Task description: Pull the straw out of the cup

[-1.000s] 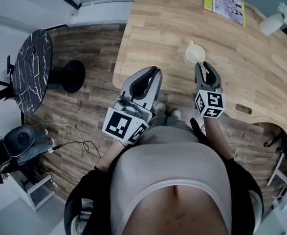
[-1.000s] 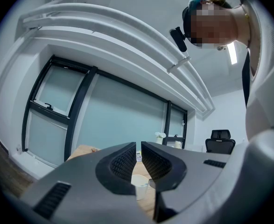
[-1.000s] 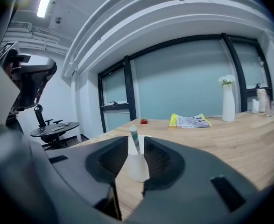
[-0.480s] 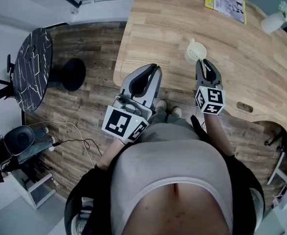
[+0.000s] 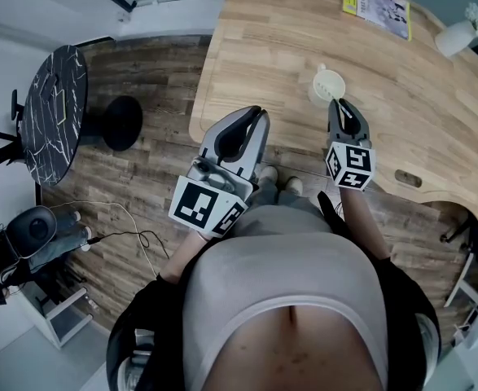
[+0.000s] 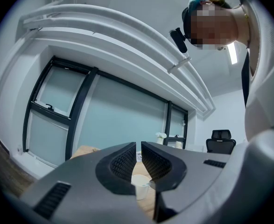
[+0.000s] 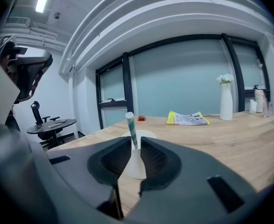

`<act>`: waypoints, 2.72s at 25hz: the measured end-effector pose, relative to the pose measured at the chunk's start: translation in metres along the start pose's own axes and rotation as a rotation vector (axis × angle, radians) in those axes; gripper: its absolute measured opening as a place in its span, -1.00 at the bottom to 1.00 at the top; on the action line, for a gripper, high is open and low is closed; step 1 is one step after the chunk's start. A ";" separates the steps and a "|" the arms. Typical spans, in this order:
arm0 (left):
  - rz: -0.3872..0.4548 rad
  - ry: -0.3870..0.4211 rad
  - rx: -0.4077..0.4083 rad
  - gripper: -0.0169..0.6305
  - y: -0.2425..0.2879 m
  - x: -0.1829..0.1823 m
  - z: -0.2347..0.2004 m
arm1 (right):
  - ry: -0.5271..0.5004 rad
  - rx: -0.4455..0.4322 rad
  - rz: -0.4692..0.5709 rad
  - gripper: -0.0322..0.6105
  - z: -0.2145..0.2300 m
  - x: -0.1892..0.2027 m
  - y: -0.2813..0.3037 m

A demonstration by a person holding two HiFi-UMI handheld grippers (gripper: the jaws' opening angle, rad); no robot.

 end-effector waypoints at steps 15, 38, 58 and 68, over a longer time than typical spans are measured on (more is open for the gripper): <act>0.005 0.001 -0.009 -0.88 -0.004 -0.001 -0.004 | -0.027 0.018 0.002 -0.75 0.000 0.001 0.001; 0.012 -0.010 0.000 -0.88 -0.003 -0.002 -0.004 | -0.050 0.030 0.035 -0.76 -0.003 -0.004 -0.003; 0.023 -0.017 0.016 -0.88 -0.006 -0.005 -0.002 | -0.049 0.034 0.067 -0.76 -0.009 -0.014 -0.010; 0.026 -0.022 0.030 -0.88 -0.006 -0.006 0.000 | -0.041 0.042 0.082 -0.76 -0.010 -0.018 -0.015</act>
Point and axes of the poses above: the fingertips, and each gripper's own axes: y forward along the fingers, z to its right, x out of its underside, the point moved 5 cm from there along -y, backward along the fingers, and after that the axes turned 2 degrees about z, right-handed, at the moved point
